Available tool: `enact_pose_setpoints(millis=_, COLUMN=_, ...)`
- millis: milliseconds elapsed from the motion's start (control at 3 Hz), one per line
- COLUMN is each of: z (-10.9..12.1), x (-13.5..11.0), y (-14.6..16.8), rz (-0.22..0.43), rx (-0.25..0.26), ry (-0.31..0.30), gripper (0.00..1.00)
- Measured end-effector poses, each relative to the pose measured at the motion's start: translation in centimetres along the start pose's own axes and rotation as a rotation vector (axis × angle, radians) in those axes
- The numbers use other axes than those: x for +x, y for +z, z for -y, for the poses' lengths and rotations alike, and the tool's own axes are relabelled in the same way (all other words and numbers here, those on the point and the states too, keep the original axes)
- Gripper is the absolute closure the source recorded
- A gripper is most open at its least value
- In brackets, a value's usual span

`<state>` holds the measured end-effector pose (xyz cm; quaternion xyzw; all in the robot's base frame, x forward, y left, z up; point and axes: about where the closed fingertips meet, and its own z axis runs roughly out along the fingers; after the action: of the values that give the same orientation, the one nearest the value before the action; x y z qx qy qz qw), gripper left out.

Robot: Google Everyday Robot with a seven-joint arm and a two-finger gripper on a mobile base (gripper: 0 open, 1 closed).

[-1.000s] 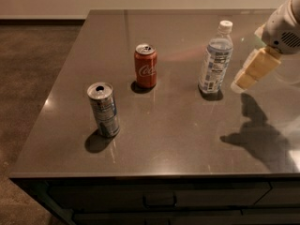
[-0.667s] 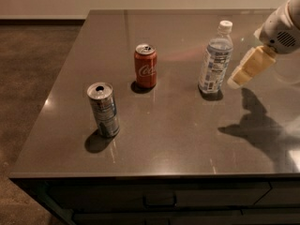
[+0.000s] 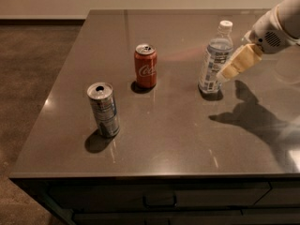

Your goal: Knock blue plastic bottle over

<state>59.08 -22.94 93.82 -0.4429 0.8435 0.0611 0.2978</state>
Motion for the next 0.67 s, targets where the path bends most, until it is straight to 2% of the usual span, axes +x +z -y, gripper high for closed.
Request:
enact_pose_setpoints(millis=333, z=0.26, x=-1.23, y=1.2, rz=0.056, rx=-0.02, ry=0.017, gripper=0.0)
enact_pose_setpoints(millis=667, z=0.49, x=-1.9, y=1.82, rz=0.088, rx=-0.038, ry=0.035, gripper=0.14)
